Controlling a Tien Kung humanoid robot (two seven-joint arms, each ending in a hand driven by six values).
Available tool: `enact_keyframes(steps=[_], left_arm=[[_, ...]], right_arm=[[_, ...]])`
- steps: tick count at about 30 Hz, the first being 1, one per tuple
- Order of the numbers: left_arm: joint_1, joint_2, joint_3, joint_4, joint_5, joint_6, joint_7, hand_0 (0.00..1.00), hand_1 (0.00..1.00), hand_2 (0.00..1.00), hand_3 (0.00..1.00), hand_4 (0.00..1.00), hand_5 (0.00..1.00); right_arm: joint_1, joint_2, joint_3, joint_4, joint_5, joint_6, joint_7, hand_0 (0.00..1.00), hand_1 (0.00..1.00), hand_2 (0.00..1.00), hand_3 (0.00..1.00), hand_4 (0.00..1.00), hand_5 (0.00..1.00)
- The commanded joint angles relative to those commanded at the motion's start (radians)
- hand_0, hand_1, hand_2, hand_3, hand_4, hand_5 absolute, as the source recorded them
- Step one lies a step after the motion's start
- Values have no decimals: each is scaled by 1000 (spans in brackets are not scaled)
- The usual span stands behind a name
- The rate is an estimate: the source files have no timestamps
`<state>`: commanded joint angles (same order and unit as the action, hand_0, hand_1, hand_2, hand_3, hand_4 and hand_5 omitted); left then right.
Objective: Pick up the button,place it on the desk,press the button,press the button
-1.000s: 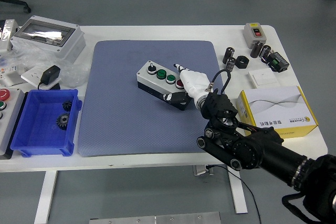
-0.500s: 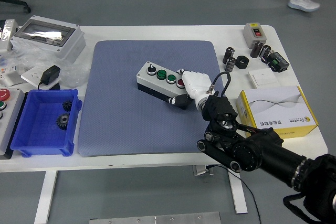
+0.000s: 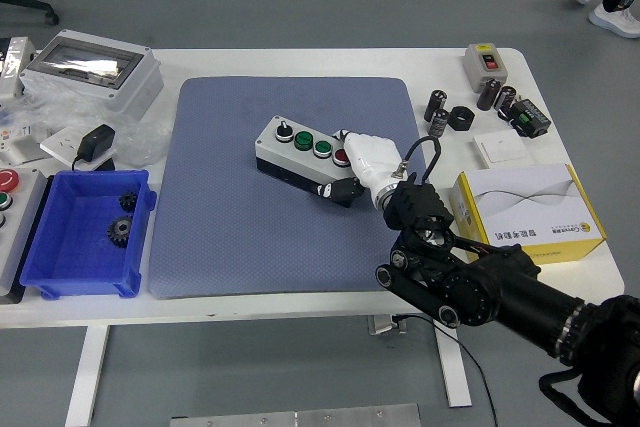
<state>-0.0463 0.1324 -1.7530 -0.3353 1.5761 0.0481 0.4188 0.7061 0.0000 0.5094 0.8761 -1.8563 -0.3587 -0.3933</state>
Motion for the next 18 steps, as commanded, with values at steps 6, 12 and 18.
enact_keyframes(steps=[6, 12, 18], left_arm=[[1, -2, 2, 0, -5, 1, -2, 623, 494, 493, 589, 245, 22], [4, -6, 5, 1, -12, 3, -3, 623, 495, 493, 589, 245, 22], [5, -8, 6, 1, -15, 3, -5, 622, 495, 493, 590, 246, 21]], right_arm=[[-10, -7, 25, 18, 105, 36, 112, 162, 385, 369, 363, 365, 69], [-23, -97, 70, 135, 193, 146, 259, 148, 358, 362, 384, 317, 34], [-6, -215, 40, 270, 135, 193, 388, 140, 328, 314, 393, 145, 2]])
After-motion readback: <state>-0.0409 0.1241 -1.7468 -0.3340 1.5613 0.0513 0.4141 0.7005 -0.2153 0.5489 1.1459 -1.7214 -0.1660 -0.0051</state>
